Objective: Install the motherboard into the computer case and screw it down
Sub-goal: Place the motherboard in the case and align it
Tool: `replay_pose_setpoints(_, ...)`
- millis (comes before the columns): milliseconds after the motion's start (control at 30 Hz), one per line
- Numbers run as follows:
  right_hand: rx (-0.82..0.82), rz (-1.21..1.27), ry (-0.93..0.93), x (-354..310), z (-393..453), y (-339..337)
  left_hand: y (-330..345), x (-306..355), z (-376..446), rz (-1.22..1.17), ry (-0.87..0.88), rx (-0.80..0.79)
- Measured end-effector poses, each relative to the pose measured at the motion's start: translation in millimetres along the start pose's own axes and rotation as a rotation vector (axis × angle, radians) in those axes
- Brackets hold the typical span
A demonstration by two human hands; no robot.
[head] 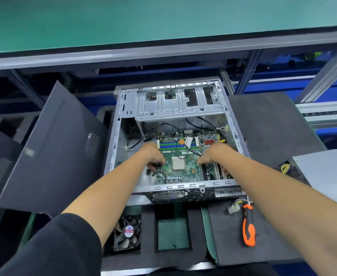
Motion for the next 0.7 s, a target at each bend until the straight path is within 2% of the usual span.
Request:
replay_pose_setpoints(67, 0.073, -0.123, -0.018, -3, 0, -11, -2, 3, -1, 0.067, 0.01, 0.002)
replay_pose_setpoints(133, 0.166, -0.169, -0.056, -8, -2, -23, -10, 14, -3, 0.224, 0.092, 0.06)
replay_pose_setpoints(200, 0.143, -0.031, -0.149, -15, 0, -27, -16, 30, -6, 0.37, 0.22, 0.127)
replay_pose_setpoints(267, 0.067, 0.11, -0.261, -22, -2, -25, -14, 44, -10, 0.417, 0.344, 0.133)
replay_pose_setpoints(300, 0.083, 0.107, -0.333, -26, -5, -28, -11, 52, -12, 0.414, 0.412, 0.116)
replay_pose_setpoints(400, 0.235, 0.012, -0.545, -41, -19, -42, 5, 70, -26, 0.328, 0.596, -0.013)
replay_pose_setpoints(467, 0.264, -0.03, -0.657, -54, -29, -41, 13, 76, -35, 0.306, 0.665, -0.097)
replay_pose_setpoints(700, 0.098, -0.281, -0.855, -81, -44, -8, 61, 68, -55, 0.418, 0.74, -0.422)
Point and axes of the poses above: each hand's wrist, its own z-axis towards the middle knuckle, its own y-axis out of the palm, x = y × z, the point moved 10 cm from there along z, towards the middle knuckle, and after that the axes turned 14 degrees about -z, right-handed, at the moved point
